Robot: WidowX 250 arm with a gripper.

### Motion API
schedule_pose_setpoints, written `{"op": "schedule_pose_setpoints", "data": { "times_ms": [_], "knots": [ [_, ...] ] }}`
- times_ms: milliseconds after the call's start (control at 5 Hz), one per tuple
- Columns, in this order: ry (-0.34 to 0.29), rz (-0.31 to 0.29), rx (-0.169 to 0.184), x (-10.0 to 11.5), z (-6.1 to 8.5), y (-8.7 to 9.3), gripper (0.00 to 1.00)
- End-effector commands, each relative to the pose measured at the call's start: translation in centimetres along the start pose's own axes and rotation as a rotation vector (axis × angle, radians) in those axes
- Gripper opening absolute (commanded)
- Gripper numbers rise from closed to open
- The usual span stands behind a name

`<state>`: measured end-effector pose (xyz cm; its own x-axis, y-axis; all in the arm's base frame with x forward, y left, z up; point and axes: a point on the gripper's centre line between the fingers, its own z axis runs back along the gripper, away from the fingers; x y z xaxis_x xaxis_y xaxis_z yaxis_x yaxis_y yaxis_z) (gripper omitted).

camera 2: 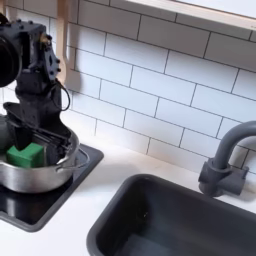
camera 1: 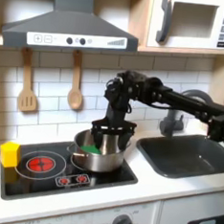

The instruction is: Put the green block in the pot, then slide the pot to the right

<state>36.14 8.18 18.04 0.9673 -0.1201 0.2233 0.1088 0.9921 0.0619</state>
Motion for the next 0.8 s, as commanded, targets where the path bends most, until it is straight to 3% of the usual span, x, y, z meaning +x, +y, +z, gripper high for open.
{"op": "schedule_pose_setpoints", "data": {
  "times_ms": [0, 600],
  "knots": [
    [-0.004, -0.019, -0.006, -0.25, 0.29, -0.77, 1.0],
    [0.005, -0.023, -0.011, -0.39, 0.38, -0.93, 1.0]
  ]
}}
